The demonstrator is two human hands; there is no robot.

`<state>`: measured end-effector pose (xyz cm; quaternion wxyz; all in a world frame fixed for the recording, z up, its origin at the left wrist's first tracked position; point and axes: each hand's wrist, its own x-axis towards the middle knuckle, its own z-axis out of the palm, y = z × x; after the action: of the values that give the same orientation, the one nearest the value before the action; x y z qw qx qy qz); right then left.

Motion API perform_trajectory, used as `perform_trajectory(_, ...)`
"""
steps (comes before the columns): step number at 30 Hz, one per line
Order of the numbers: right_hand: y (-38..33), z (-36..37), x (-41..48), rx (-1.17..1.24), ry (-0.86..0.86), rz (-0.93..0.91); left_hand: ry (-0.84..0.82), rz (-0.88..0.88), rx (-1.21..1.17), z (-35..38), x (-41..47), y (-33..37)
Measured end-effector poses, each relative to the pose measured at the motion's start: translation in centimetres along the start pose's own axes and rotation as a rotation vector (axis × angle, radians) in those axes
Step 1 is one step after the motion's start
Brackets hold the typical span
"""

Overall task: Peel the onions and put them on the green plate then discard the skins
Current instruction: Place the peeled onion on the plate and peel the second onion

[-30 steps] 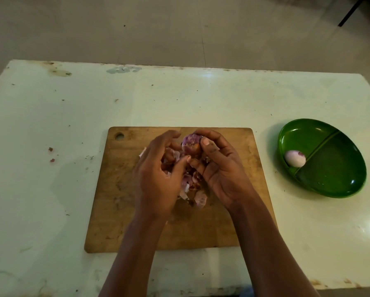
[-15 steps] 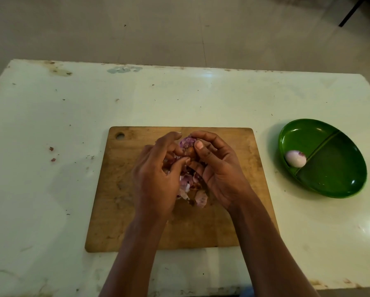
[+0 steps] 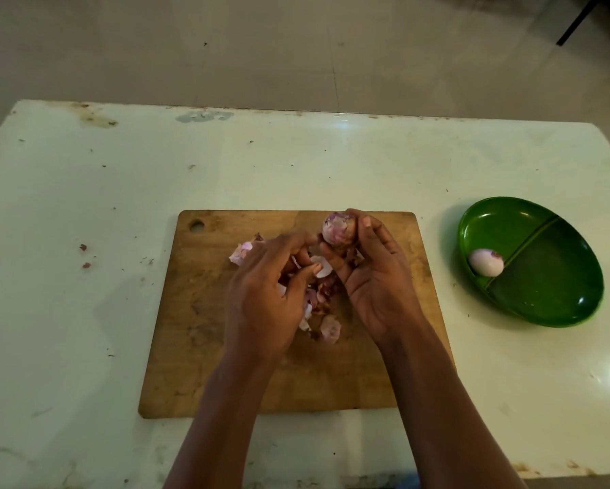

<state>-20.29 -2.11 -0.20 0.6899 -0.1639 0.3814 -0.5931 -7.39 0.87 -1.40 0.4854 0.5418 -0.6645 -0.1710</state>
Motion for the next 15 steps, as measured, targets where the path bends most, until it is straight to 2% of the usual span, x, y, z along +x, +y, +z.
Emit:
perform_trajectory(4,-0.07,0.09,0.00,-0.002,-0.030,0.019,-0.023,0.045,0.010,-0.02,0.10,-0.05)
perform_trajectory(15,0.09,-0.14,-0.20,-0.078,-0.228,0.082,0.116,0.056,0.071,-0.08,0.19,-0.11)
